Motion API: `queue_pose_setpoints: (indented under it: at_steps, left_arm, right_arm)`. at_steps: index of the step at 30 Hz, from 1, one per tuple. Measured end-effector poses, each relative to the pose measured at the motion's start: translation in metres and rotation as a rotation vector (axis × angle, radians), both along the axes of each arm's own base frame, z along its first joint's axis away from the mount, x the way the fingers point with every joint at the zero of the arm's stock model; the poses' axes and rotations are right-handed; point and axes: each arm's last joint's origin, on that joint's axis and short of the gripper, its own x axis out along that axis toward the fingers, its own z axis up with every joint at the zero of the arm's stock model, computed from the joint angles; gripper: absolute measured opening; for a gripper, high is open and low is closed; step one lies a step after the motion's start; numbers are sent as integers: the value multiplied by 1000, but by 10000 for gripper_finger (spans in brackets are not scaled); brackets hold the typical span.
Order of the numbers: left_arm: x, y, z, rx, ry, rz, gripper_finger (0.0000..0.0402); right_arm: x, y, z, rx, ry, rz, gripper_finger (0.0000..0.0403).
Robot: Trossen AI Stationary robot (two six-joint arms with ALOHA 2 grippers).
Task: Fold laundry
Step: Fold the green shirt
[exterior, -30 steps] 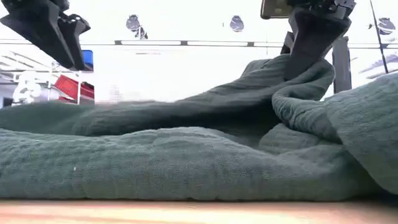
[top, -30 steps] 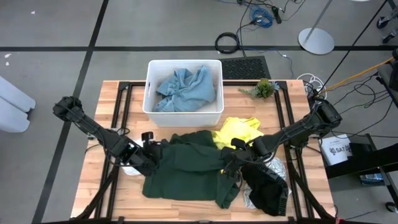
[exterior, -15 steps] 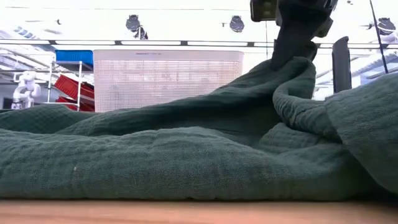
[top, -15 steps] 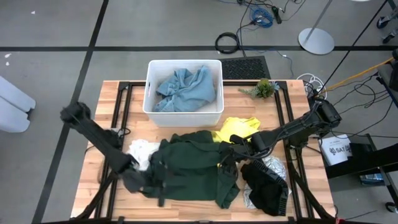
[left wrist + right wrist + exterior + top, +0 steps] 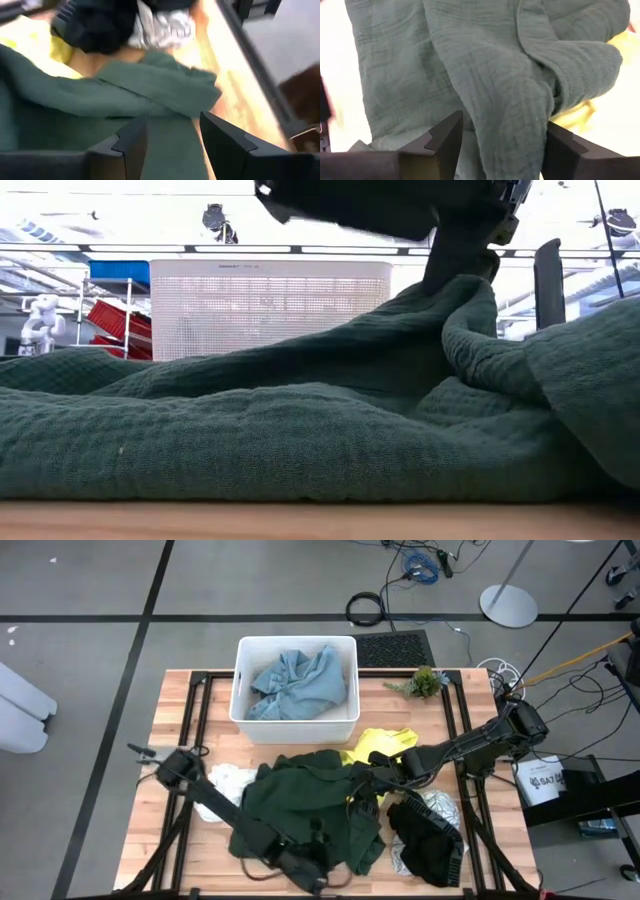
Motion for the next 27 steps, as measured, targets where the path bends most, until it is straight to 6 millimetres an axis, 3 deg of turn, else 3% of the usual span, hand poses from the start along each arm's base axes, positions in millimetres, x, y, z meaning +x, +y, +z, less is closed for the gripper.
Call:
queue_pose_setpoints:
  at_steps: [7, 15, 22, 27]
  left_arm:
    - [32, -7, -25, -69, 140, -99, 187]
    - [54, 16, -42, -118, 170, 6, 187]
    - [64, 27, -62, -261, 261, -2, 184]
    - [66, 29, -64, -274, 259, 22, 123]
  right_arm:
    - [0, 0, 0, -8, -3, 10, 206]
    - [0, -1, 0, -10, 0, 9, 205]
    - [0, -3, -1, -24, 13, 22, 199]
    - [0, -3, -1, -25, 13, 24, 156]
